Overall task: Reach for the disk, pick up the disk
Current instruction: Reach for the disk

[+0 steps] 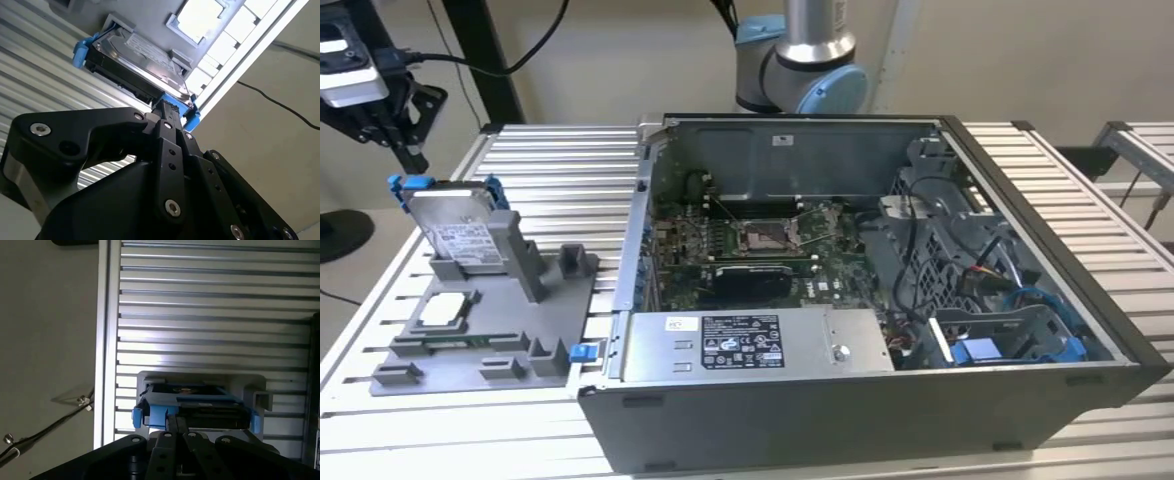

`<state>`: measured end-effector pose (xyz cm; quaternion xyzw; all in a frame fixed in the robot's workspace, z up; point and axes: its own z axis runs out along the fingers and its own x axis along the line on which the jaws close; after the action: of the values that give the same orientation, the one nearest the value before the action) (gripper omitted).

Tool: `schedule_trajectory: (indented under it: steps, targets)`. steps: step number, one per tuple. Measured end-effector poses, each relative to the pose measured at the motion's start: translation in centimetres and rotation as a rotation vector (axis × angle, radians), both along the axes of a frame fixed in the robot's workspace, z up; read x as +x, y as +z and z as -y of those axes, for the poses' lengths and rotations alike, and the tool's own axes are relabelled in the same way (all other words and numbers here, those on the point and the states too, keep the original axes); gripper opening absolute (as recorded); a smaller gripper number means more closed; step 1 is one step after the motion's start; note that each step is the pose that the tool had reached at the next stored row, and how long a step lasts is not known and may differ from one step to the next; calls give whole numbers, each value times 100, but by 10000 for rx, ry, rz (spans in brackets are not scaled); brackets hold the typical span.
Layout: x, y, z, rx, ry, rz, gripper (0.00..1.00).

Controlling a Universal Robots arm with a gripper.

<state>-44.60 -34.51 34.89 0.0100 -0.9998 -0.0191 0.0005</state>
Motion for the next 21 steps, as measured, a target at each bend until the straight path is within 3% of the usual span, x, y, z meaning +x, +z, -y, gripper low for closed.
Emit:
schedule_trajectory:
  steps: [15, 21]
  targets:
    - [-21, -1, 2, 0, 1, 0, 0]
    - [-21, -2, 1, 0, 303, 1, 0]
